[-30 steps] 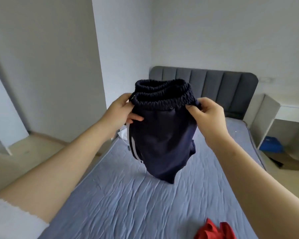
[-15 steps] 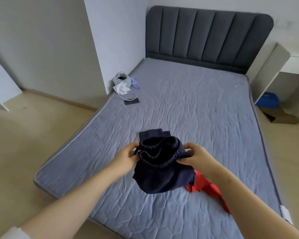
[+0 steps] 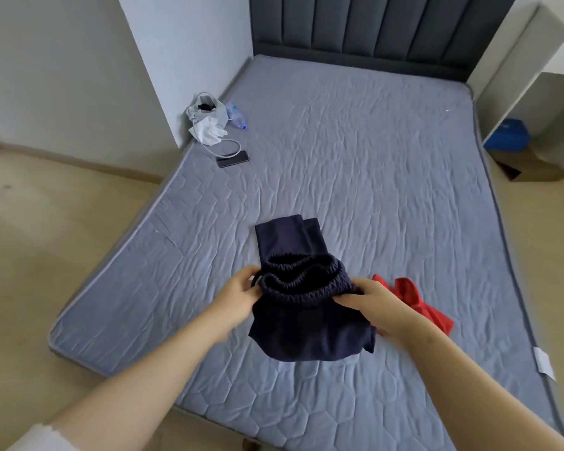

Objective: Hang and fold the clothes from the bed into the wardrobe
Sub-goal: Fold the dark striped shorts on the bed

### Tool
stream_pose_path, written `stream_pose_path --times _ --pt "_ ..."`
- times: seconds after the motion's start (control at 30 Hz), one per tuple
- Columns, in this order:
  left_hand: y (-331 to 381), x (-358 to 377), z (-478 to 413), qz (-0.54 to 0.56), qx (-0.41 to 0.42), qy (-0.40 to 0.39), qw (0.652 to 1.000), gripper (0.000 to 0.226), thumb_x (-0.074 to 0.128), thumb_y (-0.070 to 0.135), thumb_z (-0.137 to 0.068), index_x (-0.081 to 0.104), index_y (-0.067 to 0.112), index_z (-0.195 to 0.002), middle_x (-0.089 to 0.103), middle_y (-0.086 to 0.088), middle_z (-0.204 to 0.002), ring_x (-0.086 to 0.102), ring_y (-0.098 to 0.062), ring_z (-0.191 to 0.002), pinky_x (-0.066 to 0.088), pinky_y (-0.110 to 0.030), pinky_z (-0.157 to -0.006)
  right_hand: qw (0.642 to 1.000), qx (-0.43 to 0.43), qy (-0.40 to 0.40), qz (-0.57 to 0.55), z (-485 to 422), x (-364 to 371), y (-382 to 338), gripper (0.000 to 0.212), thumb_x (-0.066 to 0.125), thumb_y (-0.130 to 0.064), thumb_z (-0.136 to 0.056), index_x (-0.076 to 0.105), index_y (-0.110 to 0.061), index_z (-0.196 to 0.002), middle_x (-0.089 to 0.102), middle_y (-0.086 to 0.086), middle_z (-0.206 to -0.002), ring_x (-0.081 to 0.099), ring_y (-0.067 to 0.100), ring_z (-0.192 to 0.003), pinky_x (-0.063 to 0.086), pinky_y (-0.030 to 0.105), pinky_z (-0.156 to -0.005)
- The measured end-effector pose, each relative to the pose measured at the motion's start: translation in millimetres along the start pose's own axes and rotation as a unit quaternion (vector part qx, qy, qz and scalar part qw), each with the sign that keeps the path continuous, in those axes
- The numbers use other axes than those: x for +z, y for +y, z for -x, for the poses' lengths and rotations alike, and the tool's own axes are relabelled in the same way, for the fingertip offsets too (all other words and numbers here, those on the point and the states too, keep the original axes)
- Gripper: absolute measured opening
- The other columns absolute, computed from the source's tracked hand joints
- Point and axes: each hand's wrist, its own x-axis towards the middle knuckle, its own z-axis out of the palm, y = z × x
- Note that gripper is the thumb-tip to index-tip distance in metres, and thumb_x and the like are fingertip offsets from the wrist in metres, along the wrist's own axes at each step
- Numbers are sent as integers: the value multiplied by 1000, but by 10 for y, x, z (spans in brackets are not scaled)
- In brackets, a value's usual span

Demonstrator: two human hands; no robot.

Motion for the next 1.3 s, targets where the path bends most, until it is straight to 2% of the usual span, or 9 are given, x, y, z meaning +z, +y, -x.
stream_pose_path --times 0.13,0.23,0.4,0.53,0.67,0.8,1.0,1.17,1.3 --pt "320 -126 -349 18 38 -3 999 14 49 19 -96 57 31 -92 62 16 -65 57 8 -55 42 -8 -52 995 -17 39 -91 -204 -34 -270 12 57 -7 -90 68 -11 -93 72 9 -97 67 19 -91 52 31 -86" --pt "615 -216 -491 24 71 -7 997 15 48 19 -96 57 30 -93 60 17 -66 55 8 -55 41 -8 -50 988 -40 79 -130 -273 -70 -484 12 57 -10 -90 67 -14 -85 70 7 -89 65 17 -84 51 35 -85" --pt "1019 -327 -386 29 128 -19 991 18 46 16 -97 57 30 -95 65 10 -85 61 -2 -73 45 -18 -60 974 -96 108 -177 -180 -70 -749 14 57 -11 -91 65 -13 -80 72 4 -82 66 19 -83 53 33 -80" --pt "1209 -414 9 43 188 -10 981 23 46 14 -97 58 33 -96 67 17 -85 64 5 -73 47 -11 -58 969 -148 65 -188 167 -44 -890 19 57 -11 -90 68 -15 -75 73 2 -79 69 16 -79 54 25 -68" --pt "1168 -455 561 60 218 -34 974 22 49 17 -95 62 35 -98 71 17 -92 67 -1 -87 53 -17 -69 963 -165 -56 -204 680 31 -859 9 66 -19 -75 75 -18 -77 74 6 -88 71 19 -84 55 26 -67" --pt "905 -439 1071 63 190 -49 979 17 54 24 -87 64 33 -97 72 11 -93 68 -8 -90 51 -23 -75 965 -123 -140 -185 1071 217 -611 12 66 -19 -72 76 -19 -80 74 7 -92 71 20 -87 55 25 -67" --pt "447 -480 1413 88 112 -43 989 21 55 17 -85 65 27 -100 73 0 -97 68 -17 -92 54 -30 -79 960 -50 -227 -156 1276 457 -340 18 66 -17 -73 76 -23 -87 74 2 -96 70 18 -91 55 24 -67" --pt "171 -433 1146 32 48 -19 998 18 50 14 -94 63 26 -94 72 9 -77 67 -4 -69 49 -14 -54 977 6 -163 -140 986 482 -97 18 63 -4 -84 71 -15 -96 73 6 -102 69 19 -95 55 24 -69" --pt "-113 -327 656 -6 -19 -12 1000 15 50 16 -96 61 25 -91 67 3 -82 64 -3 -66 45 -13 -53 989 58 -82 -106 533 516 168 16 60 -3 -86 69 -13 -95 73 5 -97 70 16 -87 54 22 -67"
